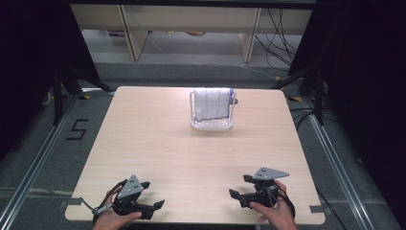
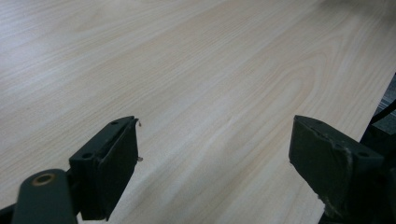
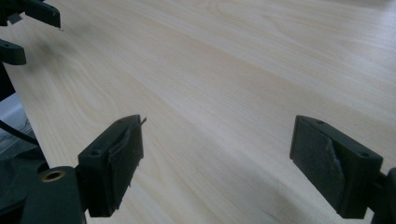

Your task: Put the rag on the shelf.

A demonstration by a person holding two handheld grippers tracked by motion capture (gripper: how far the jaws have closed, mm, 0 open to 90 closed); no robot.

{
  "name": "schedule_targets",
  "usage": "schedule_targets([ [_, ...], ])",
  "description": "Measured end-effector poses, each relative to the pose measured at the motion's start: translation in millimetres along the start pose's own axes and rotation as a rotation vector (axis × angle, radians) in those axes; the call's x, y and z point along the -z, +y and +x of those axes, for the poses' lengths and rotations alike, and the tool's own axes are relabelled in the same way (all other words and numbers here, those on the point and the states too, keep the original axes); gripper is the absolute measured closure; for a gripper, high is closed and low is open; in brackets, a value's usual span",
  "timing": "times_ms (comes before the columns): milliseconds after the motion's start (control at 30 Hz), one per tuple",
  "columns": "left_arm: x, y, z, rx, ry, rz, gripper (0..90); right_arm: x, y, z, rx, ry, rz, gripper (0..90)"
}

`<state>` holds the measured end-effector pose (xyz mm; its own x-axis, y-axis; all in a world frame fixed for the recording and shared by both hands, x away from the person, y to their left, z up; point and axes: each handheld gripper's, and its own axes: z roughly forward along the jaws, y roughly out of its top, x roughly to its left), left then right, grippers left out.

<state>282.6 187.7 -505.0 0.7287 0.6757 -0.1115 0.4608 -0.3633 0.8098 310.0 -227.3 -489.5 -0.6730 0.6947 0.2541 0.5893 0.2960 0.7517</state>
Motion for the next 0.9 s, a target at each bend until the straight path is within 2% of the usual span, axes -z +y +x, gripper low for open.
schedule_targets([
  [33, 3.3, 0.0, 1.4, -0.038, 0.005, 0.034, 15.4, 1.9, 0.2, -2.1, 0.04, -0.014, -0.007, 18.1],
  [67, 2.3, -1.6, -1.2, -0.019, 0.011, 0.01, 15.4, 2.0, -1.0, -1.1, 0.025, 0.008, -0.006, 18.3],
  [100, 4.2, -2.2, -1.2, -0.036, 0.021, 0.03, 15.4, 3.7, -1.8, 1.8, 0.008, 0.015, 0.009, 18.7],
  [133, 4.8, -3.1, -1.6, -0.043, 0.014, 0.027, 15.4, 3.5, -3.2, 1.9, 0.029, 0.001, -0.004, 18.7],
  [167, 7.8, -3.8, -2.3, -0.057, 0.027, 0.049, 15.5, 5.4, -4.1, 5.9, -0.002, 0.0, 0.014, 18.7],
  [200, 7.0, -5.4, -5.3, -0.028, 0.017, 0.019, 15.4, 5.7, -5.8, 6.6, 0.024, -0.009, 0.006, 18.7],
  [233, 9.5, -5.6, -5.2, -0.053, 0.023, 0.036, 15.4, 7.0, -7.4, 9.4, 0.009, -0.011, 0.02, 18.7],
  [267, 9.4, -6.7, -7.7, -0.033, 0.018, 0.022, 15.4, 9.0, -8.8, 12.0, 0.002, -0.024, 0.036, 18.7],
  [300, 10.9, -6.9, -7.4, -0.061, 0.025, 0.029, 15.5, 7.8, -9.9, 10.1, 0.053, -0.028, 0.03, 18.6],
  [333, 11.4, -7.9, -10.5, -0.036, 0.019, 0.022, 15.5, 9.5, -11.9, 13.4, 0.042, -0.039, 0.042, 18.6],
  [367, 13.8, -8.4, -10.7, -0.049, 0.021, 0.042, 15.4, 10.7, -12.9, 14.8, 0.044, -0.047, 0.05, 18.4],
  [400, 13.7, -9.5, -11.6, -0.042, 0.016, 0.03, 15.5, 11.2, -15.0, 19.4, 0.013, -0.047, 0.061, 18.2],
  [433, 14.6, -10.2, -13.6, -0.032, 0.019, 0.023, 15.5, 11.9, -15.6, 17.7, 0.057, -0.053, 0.063, 18.2],
  [467, 15.0, -11.0, -14.5, -0.026, 0.022, 0.02, 15.4, 12.6, -17.4, 20.5, 0.06, -0.051, 0.072, 18.3],
  [500, 17.4, -11.3, -13.3, -0.056, 0.023, 0.042, 15.5, 13.1, -18.2, 22.0, 0.064, -0.051, 0.08, 18.5],
  [533, 18.2, -11.7, -14.8, -0.045, 0.024, 0.049, 15.5, 13.2, -19.5, 24.2, 0.063, -0.048, 0.087, 18.6],
  [567, 18.3, -12.7, -14.6, -0.053, 0.023, 0.046, 15.5, 13.2, -20.9, 25.1, 0.081, -0.05, 0.094, 18.5],
  [633, 18.9, -12.4, -13.4, -0.073, 0.026, 0.057, 15.5, 13.4, -23.2, 27.9, 0.07, -0.062, 0.121, 18.3],
  [667, 18.9, -11.9, -12.6, -0.085, 0.025, 0.06, 15.5, 12.7, -24.2, 27.4, 0.099, -0.065, 0.123, 18.3],
  [733, 18.0, -11.9, -13.7, -0.072, 0.016, 0.059, 15.5, 12.2, -24.5, 28.9, 0.117, -0.073, 0.134, 18.4],
  [767, 17.8, -12.0, -13.4, -0.081, 0.012, 0.06, 15.5, 12.4, -24.2, 30.1, 0.106, -0.074, 0.14, 18.3],
  [800, 16.8, -13.0, -14.2, -0.063, 0.012, 0.054, 15.5, 12.1, -24.0, 29.6, 0.118, -0.073, 0.13, 18.3],
  [900, 16.1, -13.4, -15.0, -0.062, 0.004, 0.056, 15.5, 11.8, -23.9, 29.4, 0.121, -0.071, 0.135, 18.3],
])
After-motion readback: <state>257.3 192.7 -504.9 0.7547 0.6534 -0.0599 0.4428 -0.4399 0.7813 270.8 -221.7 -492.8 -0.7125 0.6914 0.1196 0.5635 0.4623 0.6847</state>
